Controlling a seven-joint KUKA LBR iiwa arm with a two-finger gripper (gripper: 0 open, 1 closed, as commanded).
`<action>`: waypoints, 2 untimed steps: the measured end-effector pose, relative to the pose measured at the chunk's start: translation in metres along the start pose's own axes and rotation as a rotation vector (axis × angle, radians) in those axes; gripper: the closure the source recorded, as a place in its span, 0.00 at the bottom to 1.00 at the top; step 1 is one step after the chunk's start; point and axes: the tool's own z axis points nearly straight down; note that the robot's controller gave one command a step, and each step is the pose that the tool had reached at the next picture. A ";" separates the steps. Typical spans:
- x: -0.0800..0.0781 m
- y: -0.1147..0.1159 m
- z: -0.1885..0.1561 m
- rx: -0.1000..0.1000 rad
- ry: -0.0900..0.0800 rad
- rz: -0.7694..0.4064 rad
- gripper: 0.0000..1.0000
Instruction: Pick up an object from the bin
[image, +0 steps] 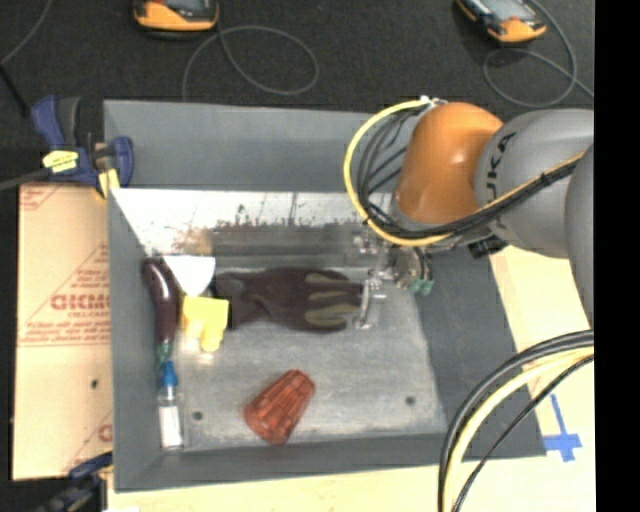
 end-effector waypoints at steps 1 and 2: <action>0.000 0.020 0.043 -0.001 0.008 0.054 0.00; 0.016 0.043 0.066 0.000 -0.006 0.054 1.00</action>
Offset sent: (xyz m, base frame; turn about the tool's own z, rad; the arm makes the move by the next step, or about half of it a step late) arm -0.0135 0.0448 -0.0684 0.0550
